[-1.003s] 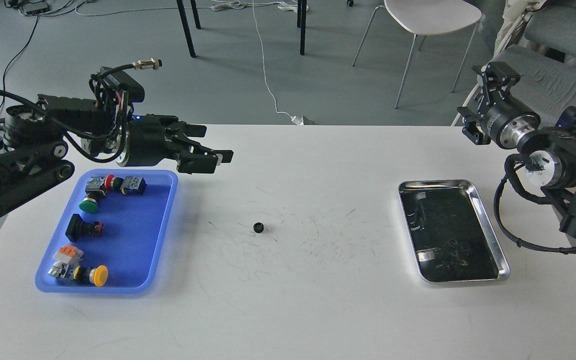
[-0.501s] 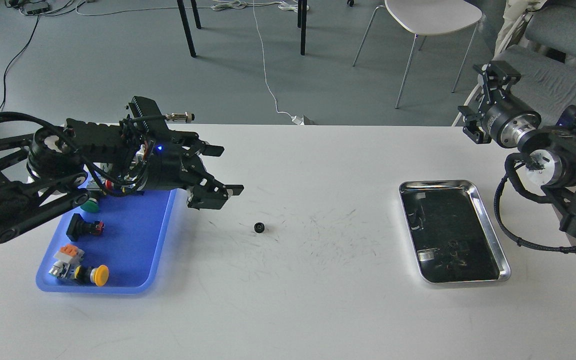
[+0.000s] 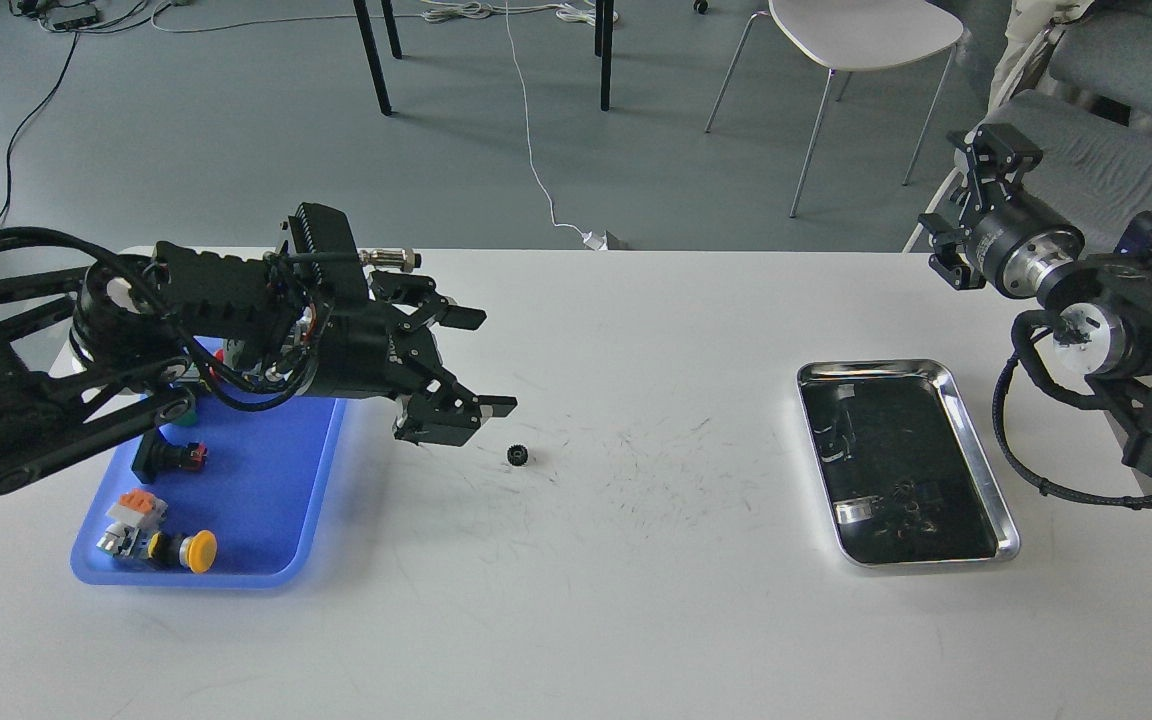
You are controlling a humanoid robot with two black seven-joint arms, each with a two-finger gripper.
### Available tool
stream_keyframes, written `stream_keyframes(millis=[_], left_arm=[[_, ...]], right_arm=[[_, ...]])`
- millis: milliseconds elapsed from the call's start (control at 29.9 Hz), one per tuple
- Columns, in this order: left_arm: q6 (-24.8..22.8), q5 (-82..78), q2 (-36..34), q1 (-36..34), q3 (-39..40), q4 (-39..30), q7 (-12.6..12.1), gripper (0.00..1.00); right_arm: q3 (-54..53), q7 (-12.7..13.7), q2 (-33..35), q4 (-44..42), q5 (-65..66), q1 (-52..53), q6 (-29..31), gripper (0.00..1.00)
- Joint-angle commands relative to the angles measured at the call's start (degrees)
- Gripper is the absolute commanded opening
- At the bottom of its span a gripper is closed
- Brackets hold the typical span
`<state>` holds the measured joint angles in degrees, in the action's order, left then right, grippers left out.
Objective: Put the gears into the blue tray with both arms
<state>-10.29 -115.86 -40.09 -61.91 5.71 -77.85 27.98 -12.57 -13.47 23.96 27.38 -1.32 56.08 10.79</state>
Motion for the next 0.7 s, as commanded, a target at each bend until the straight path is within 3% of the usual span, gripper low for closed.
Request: stream_keyframes(millis=[0, 201, 334, 501, 669], left_arm=[[0.61, -1.91, 2.82, 0.38, -0.09, 0.77, 0.02, 0.99], [1.32, -3.23, 7.65, 0.91, -0.61, 1.12, 0.02, 0.99], [2.02, -3.23, 9.14, 3.28, -1.94, 2.87, 0.02, 0.99], [2.72, -3.76, 14.24, 6.0, -2.46, 9.89, 0.02, 0.99], [6.94, -3.24, 17.85, 6.18, -5.53, 15.44, 0.02, 0.99]], right_arm=[[0.0, -0.07, 0.13, -0.22, 0.0, 0.08, 0.02, 0.94], [-1.14, -0.33, -0.66, -1.45, -0.08, 0.26, -0.33, 0.94], [-7.62, -0.86, -0.75, -4.25, -0.44, 0.08, -0.69, 0.94], [-12.13, -1.03, -0.84, -4.88, -0.44, -0.97, -1.04, 0.95], [-15.02, -1.83, -0.75, -4.96, -0.44, -0.97, -1.04, 0.95]])
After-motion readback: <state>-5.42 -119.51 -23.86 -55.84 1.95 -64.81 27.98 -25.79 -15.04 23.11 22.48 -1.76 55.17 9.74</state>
